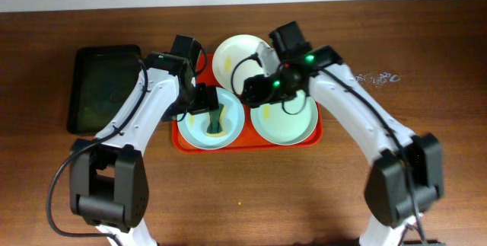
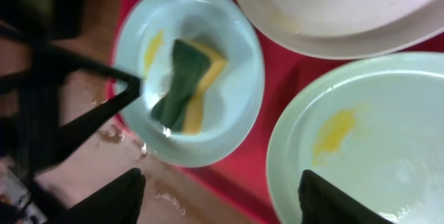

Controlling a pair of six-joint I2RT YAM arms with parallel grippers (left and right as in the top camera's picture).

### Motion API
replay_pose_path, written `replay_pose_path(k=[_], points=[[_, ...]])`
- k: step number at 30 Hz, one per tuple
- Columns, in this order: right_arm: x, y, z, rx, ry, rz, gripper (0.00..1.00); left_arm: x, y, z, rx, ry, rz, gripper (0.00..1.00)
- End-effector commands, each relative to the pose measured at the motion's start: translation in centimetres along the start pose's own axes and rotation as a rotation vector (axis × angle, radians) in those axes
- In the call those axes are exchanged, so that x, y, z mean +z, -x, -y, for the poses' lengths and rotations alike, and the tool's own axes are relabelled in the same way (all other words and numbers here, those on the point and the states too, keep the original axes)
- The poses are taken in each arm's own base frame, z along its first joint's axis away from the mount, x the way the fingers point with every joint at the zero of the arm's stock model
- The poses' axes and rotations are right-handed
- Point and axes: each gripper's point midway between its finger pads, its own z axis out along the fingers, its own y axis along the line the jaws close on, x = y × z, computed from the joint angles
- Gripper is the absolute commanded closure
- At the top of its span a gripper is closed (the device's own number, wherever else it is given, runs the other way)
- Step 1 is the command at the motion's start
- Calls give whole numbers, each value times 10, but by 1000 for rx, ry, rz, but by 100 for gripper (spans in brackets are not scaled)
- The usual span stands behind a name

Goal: Clean dirty plates on tray and stack at the side
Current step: 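Grip the light-blue plate rim with the right gripper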

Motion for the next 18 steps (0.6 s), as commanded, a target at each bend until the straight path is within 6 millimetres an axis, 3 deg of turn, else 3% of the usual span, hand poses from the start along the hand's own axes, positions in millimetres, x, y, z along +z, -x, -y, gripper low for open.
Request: replay_pose_path(k=[1, 3, 6, 8, 18], points=[[43, 3, 21, 0, -39, -34, 42, 0, 3, -11, -33, 21, 1, 1], [64, 9, 12, -121, 15, -22, 44, 0, 5, -18, -51, 23, 2, 1], [90, 4, 10, -150, -17, -41, 44, 0, 5, -18, -51, 24, 2, 1], [102, 1, 21, -162, -92, -49, 44, 0, 5, -18, -51, 25, 1, 1], [125, -7, 39, -150, -131, -78, 56, 0, 0, -21, -52, 33, -20, 0]])
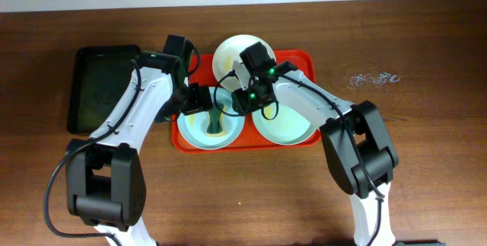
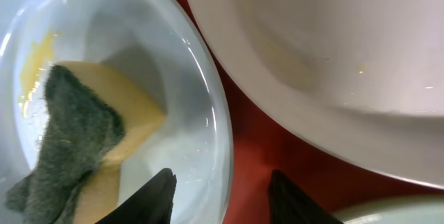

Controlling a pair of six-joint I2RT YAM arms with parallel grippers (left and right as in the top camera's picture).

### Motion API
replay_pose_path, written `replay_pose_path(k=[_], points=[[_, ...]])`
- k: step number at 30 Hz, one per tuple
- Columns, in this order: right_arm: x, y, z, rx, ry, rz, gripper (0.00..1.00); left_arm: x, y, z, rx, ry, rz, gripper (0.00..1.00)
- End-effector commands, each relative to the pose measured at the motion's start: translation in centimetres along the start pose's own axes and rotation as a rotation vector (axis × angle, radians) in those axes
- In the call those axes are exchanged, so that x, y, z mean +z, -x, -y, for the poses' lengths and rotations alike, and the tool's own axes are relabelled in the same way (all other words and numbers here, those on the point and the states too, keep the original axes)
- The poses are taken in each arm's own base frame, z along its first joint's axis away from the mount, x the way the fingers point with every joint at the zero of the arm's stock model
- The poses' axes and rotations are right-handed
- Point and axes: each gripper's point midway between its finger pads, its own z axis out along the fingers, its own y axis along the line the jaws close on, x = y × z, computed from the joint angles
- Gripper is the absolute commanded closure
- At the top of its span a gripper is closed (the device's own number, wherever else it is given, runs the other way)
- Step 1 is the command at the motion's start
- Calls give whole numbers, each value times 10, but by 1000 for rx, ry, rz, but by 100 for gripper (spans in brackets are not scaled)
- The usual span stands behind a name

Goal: Clean dirty plates on tray and stack at the side
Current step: 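Grip the light-blue plate rim with the right gripper, then scrub the light-blue plate with the sponge while right gripper holds it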

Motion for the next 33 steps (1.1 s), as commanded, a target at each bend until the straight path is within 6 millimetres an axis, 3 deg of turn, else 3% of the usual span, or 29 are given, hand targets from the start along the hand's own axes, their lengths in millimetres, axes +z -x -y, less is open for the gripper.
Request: replay_pose_path(k=[1, 3, 5, 6, 9, 10, 13, 16, 17, 18, 22, 25, 27, 33], points=[[11, -6, 5, -4, -22, -24, 56, 0, -1, -3, -12, 10, -6, 1], [13, -6, 14, 32, -70, -21, 62, 1, -3, -1, -11, 1, -14, 1], [13, -6, 15, 35, -74, -22, 83, 9, -11, -4, -12, 4, -39, 1], [13, -6, 15, 35, -73, -22, 87, 16, -17, -3, -13, -10, -56, 0], [13, -6, 15, 40, -74, -22, 95, 31, -22, 24, 95, -176, -64, 6], [13, -6, 14, 42, -70, -22, 96, 37, -22, 35, 100, -246, -55, 26], [13, -6, 10, 42, -48, -23, 96, 42, -22, 44, 118, -273, -37, 26], [14, -6, 8, 42, -35, -23, 96, 49, -21, 67, 179, -301, 23, 26], [14, -6, 8, 42, -35, -24, 96, 50, -20, 68, 170, -292, 33, 32], [14, -6, 8, 42, -35, -24, 96, 53, -16, 61, 127, -244, 49, 45], [14, -5, 8, 41, -35, -21, 96, 53, -12, 64, 111, -237, 76, 55], [14, -6, 8, 41, -35, -22, 96, 56, -14, 74, 130, -237, 96, 58], [14, -6, 8, 42, -35, -23, 96, 57, -10, 68, 88, -203, 111, 63], [14, -6, 8, 41, -36, -22, 96, 72, -18, 61, 84, -195, 111, 66]])
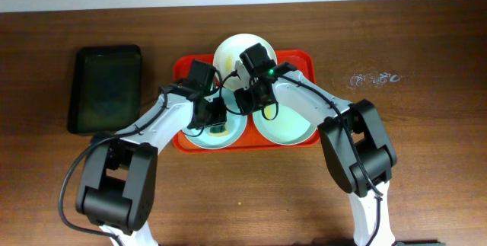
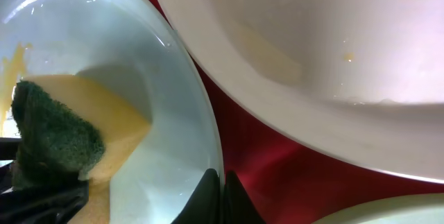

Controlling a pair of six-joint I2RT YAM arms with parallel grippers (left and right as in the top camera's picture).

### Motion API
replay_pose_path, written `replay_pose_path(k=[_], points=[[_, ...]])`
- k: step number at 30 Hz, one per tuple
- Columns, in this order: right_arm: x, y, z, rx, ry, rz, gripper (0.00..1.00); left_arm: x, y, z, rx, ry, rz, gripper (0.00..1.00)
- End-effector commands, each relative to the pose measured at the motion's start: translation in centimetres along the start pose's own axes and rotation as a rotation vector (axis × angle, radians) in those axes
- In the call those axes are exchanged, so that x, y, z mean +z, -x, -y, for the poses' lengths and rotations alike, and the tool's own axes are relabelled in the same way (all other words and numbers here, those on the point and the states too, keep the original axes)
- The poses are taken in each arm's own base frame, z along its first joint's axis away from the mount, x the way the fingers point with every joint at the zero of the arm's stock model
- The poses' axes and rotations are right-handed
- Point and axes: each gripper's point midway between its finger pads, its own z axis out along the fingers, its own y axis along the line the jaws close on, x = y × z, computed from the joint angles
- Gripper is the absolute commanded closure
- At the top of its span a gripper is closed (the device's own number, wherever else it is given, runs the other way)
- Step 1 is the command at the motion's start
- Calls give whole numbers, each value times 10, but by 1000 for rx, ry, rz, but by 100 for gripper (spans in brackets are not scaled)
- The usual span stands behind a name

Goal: Clean dirty plates on tray and stack at the side
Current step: 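Scrub the light-blue plate with the sponge while right gripper holds it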

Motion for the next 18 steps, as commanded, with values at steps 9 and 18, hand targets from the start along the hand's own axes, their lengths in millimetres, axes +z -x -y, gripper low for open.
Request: replay_pose_path(k=[9, 18], points=[[9, -5, 0, -3, 1, -21, 96, 17, -9, -19, -12, 65, 30, 81], [9, -6, 0, -3, 1, -24, 96, -30, 16, -124, -147, 578, 169, 100]])
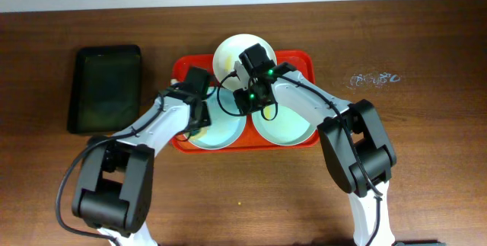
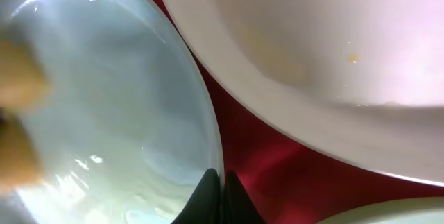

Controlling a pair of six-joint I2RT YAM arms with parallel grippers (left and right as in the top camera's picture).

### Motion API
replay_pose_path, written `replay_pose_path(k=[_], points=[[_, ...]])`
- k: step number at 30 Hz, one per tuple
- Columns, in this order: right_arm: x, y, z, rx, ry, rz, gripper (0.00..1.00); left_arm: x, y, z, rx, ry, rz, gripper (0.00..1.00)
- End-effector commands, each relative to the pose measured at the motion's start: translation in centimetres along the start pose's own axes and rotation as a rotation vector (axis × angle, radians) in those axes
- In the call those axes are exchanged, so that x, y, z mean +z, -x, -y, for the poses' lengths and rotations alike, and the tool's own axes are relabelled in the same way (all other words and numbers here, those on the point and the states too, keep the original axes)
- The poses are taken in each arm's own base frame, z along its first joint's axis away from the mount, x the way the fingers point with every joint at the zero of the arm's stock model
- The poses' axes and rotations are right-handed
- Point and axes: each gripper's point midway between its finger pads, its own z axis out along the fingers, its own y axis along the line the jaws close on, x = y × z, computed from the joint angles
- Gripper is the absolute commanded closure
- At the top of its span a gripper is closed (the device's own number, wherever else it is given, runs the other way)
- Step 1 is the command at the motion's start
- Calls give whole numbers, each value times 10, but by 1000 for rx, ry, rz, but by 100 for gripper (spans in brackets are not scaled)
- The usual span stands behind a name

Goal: Clean dirty plates on tray and stack at the side
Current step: 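Scrub the light-blue plate with the sponge while right gripper holds it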

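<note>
A red tray (image 1: 304, 62) holds three plates. My right gripper (image 2: 220, 182) is shut on the right rim of the pale blue plate (image 2: 104, 113), seen at the tray's front left in the overhead view (image 1: 226, 130). My left gripper (image 1: 199, 116) is over that plate's left part, shut on the yellow-green sponge (image 2: 17, 113), which shows only as a blur at the left edge of the right wrist view. A white plate (image 1: 232, 52) sits at the back. A pale green plate (image 1: 285, 124) with a yellow smear lies at the front right.
A black tray (image 1: 106, 86) lies on the wooden table left of the red tray. Faint scribbled marks (image 1: 373, 78) show on the table to the right. The white plate (image 2: 333, 44) stands close beside the held rim, with a strip of red tray (image 2: 277, 161) between.
The left gripper and the sponge have shifted from the middle of the blue plate to its left side. The plate's middle now shows wet and bare. The right gripper still pinches the rim.
At first the sponge lay in the blue plate, the left gripper beside it and the right gripper open above the tray. Then the right gripper was open astride the plate's rim. Later it was shut on the rim with the left gripper at the sponge, now moved left.
</note>
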Motion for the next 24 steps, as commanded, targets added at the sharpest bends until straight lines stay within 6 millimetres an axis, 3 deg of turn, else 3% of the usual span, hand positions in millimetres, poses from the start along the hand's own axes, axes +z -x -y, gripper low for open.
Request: replay_pose_path(k=[1, 2, 7, 9, 13, 15, 17, 20, 21, 23, 24], points=[[8, -6, 1, -2, -4, -23, 96, 0, 23, -51, -66, 203, 80, 100], [8, -6, 1, -2, -4, -23, 96, -2, 26, -46, -70, 178, 79, 100], [8, -5, 1, -2, -4, -20, 96, -33, 34, 63, 25, -421, -14, 100], [8, -5, 1, -2, -3, -20, 96, -37, 37, 74, 32, -477, -4, 100], [8, -5, 1, -2, -3, -20, 96, -12, 32, 67, 31, -400, -21, 100], [8, -5, 1, -2, -3, -20, 96, 18, 28, 49, 25, -271, -29, 100], [8, -5, 1, -2, -4, -21, 96, 31, 37, 14, 21, -62, 30, 100], [8, -5, 1, -3, -3, -20, 96, 23, 45, -32, 3, 135, 68, 100], [8, -5, 1, -3, -3, -20, 96, 17, 47, -39, -5, 146, 70, 100], [8, -5, 1, -3, -3, -20, 96, 0, 51, -35, -13, 107, 92, 100], [8, -5, 1, -3, -3, -19, 96, -13, 52, -21, -18, 16, 90, 100]])
